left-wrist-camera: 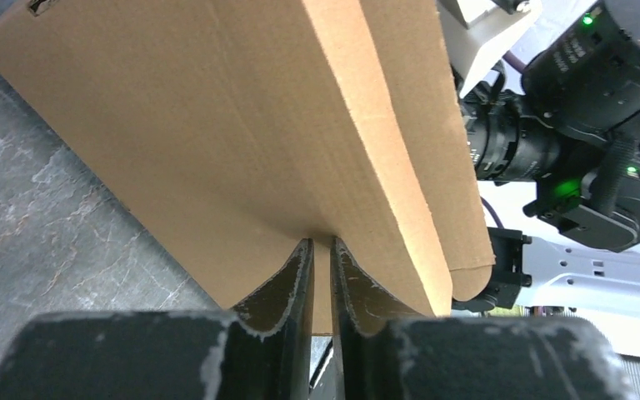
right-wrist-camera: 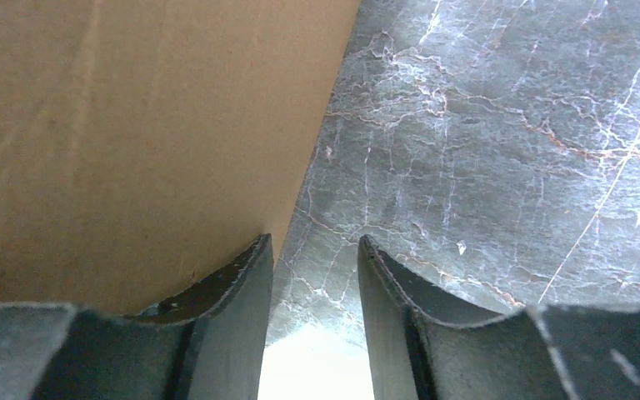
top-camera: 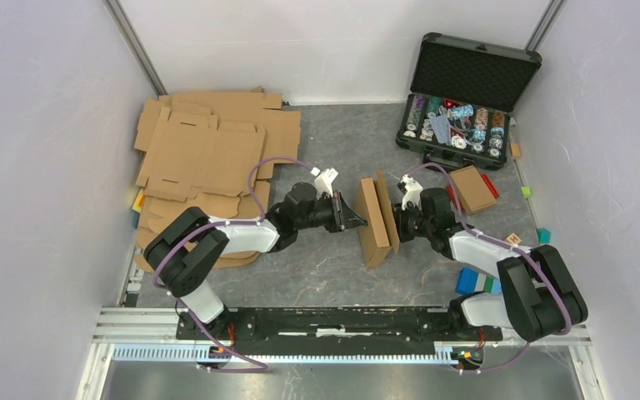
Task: Fold the paper box
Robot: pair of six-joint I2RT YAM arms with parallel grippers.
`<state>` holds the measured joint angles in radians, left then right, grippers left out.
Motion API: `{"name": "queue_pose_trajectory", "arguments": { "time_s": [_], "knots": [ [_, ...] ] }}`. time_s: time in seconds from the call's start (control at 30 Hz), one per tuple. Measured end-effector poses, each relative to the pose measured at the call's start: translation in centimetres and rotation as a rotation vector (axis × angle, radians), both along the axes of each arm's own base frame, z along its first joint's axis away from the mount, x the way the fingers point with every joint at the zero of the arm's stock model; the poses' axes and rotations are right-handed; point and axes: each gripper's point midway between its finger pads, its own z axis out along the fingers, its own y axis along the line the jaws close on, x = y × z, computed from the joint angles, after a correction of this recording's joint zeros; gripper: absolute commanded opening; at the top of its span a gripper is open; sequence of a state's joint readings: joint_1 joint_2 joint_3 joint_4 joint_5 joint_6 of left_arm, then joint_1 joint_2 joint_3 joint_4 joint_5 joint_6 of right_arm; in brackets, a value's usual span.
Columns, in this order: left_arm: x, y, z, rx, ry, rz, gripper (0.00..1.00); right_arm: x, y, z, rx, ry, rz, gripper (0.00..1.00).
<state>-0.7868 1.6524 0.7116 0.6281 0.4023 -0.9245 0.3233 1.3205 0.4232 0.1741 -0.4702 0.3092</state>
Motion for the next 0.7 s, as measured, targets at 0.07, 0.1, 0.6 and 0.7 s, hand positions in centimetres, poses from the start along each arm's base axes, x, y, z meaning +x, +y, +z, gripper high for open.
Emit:
{"name": "queue_pose_trajectory", "arguments": {
  "time_s": [0.07,0.1,0.6,0.7],
  "knots": [
    [-0.1,0.1,-0.4,0.014,0.006,-0.001,0.27,-0.2,0.1,0.1,-0.004,-0.002,0.006,0.51],
    [-0.1,0.2,-0.5,0.019,0.007,-0.002,0.27,-0.2,0.1,0.3,-0.009,-0.005,0.01,0.51],
    [-0.8,0.8,-0.9,0.087,0.008,-0.017,0.34,0.1,0.6,1.6,-0.195,-0.077,0.055,0.56],
    [-1.5,1.5,-0.6,0.101,-0.005,-0.017,0.41,-0.5,1.4,2.1,-0.166,-0.078,0.093,0.57]
  ]
}}
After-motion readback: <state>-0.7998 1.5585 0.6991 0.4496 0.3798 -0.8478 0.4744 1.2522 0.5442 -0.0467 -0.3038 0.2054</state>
